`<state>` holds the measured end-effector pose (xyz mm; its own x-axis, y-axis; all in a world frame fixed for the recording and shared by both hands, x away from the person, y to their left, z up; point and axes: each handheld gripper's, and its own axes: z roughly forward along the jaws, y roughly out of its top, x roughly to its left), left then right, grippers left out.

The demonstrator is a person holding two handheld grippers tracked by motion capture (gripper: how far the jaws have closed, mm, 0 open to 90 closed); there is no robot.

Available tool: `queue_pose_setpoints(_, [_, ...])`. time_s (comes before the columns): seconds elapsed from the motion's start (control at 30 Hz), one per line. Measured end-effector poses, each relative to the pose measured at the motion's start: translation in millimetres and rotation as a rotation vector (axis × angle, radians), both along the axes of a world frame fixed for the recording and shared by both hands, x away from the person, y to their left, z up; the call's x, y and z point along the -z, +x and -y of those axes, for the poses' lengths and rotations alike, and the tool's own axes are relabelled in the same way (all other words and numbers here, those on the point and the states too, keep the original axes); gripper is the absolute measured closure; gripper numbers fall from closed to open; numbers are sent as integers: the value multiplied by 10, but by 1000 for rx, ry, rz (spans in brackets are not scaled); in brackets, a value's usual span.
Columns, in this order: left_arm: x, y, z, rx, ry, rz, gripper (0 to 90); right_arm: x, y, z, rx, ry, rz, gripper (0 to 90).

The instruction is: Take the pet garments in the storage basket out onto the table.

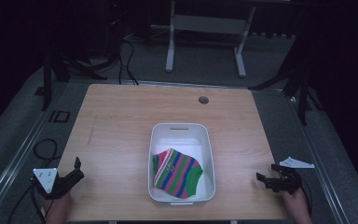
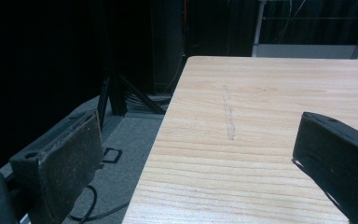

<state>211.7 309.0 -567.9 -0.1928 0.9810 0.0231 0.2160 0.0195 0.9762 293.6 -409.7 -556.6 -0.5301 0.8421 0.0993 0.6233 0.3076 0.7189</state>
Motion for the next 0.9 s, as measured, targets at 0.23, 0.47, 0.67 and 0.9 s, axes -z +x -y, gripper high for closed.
queue_pose_setpoints(0.23, [0,-3,-3,8,-2,2,20,-44,-10,-126,-153,-8,-41,128])
queue_pose_setpoints(0.47, [0,-4,0,9,0,1,20,-83,16,-342,-290,-54,-94,126])
queue_pose_setpoints(0.67, [1,-5,4,16,2,4,20,-218,17,-536,-373,-42,-88,128])
queue_pose_setpoints(0.9, [0,-5,2,15,1,2,20,-392,38,-760,-447,-26,-88,129])
